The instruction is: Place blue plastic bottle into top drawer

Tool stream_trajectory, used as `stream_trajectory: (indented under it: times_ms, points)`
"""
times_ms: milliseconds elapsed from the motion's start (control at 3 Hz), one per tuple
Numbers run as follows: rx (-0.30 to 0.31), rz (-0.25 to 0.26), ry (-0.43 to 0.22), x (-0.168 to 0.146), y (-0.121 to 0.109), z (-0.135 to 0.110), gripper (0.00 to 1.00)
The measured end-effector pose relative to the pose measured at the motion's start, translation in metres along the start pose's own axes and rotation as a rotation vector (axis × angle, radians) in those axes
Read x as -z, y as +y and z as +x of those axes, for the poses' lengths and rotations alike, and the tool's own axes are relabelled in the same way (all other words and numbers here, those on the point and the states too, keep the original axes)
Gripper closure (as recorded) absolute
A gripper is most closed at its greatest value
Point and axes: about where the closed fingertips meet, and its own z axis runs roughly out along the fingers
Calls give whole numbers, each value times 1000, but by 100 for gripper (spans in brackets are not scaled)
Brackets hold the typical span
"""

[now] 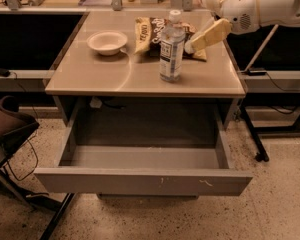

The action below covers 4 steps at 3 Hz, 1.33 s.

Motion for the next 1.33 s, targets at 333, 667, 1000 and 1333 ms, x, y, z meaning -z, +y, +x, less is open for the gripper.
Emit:
stream_trajectory:
  times_ms: [333,667,1000,1333]
  points:
    - [23,-17,3,-11,5,-1,0]
    - [1,-9,-25,-68,1,-6,0]
    - [-15,-51,-5,-93,18,12,0]
    - [-16,-53,-5,-94,19,13,0]
